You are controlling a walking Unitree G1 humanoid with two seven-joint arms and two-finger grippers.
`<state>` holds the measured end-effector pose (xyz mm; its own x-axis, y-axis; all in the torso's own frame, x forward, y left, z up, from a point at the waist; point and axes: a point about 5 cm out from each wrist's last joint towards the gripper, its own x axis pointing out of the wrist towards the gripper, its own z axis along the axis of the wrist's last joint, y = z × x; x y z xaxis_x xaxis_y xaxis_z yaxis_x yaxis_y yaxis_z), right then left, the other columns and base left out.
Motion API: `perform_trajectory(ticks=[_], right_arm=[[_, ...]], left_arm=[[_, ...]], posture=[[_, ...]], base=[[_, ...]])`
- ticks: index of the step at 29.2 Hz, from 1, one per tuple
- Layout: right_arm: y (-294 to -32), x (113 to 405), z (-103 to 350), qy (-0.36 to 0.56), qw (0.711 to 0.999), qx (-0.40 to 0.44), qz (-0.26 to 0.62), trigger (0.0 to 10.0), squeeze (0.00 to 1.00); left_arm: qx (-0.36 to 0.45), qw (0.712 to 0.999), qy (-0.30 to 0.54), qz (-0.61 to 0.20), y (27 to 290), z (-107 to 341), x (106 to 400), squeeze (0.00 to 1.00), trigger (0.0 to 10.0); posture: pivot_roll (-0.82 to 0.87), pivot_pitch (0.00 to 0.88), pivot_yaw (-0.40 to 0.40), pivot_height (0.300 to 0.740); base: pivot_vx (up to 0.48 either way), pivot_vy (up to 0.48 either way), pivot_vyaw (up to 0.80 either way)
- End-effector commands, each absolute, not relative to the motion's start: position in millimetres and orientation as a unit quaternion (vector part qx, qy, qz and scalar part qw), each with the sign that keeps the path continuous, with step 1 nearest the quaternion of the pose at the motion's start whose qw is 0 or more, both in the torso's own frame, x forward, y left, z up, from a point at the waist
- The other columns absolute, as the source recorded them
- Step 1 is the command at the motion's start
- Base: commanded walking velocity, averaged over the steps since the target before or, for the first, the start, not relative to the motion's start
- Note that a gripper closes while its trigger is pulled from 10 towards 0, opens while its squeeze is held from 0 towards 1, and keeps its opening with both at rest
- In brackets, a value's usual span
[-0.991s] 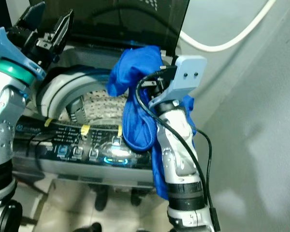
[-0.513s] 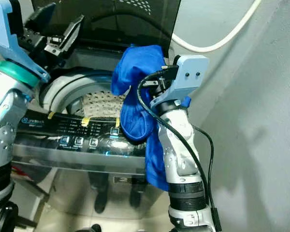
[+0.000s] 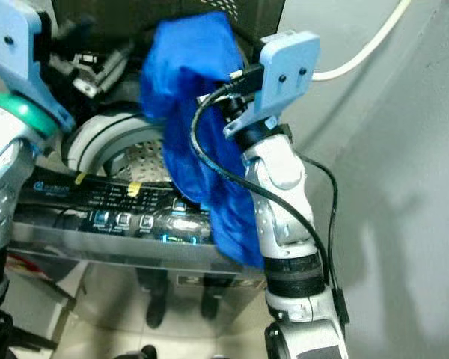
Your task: Clothes washing
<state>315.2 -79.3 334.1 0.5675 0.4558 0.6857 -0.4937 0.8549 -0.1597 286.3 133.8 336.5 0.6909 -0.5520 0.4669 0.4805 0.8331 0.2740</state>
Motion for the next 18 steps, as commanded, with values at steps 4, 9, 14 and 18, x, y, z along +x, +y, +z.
perform_trajectory(ticks=[4, 9, 14, 18], right_arm=[[-39, 313, 368, -0.41, 0.841, 0.048, 0.349, 10.0, 0.0], [-14, 327, 369, -0.39, 0.854, 0.046, 0.341, 10.0, 0.0], [0, 344, 317, -0.29, 0.876, -0.06, 0.379, 10.0, 0.0], [-3, 348, 300, -0.268, 0.881, -0.086, 0.381, 10.0, 0.0]], left_arm=[[0.056, 0.912, -0.338, -0.227, 137, 348, 274, 0.0, 10.0], [0.092, 0.911, -0.371, -0.153, 139, 353, 273, 0.0, 10.0], [0.032, 0.936, -0.26, -0.237, 145, 319, 261, 0.0, 10.0], [-0.006, 0.948, -0.201, -0.248, 158, 304, 251, 0.0, 10.0]], posture=[[0.05, 0.056, -0.013, 0.74], [0.07, 0.052, -0.04, 0.74], [0.06, 0.057, -0.03, 0.74], [0.07, 0.062, -0.03, 0.74]], base=[[0.0, 0.0, 0.0], [0.0, 0.0, 0.0], [0.0, 0.0, 0.0], [0.0, 0.0, 0.0]])
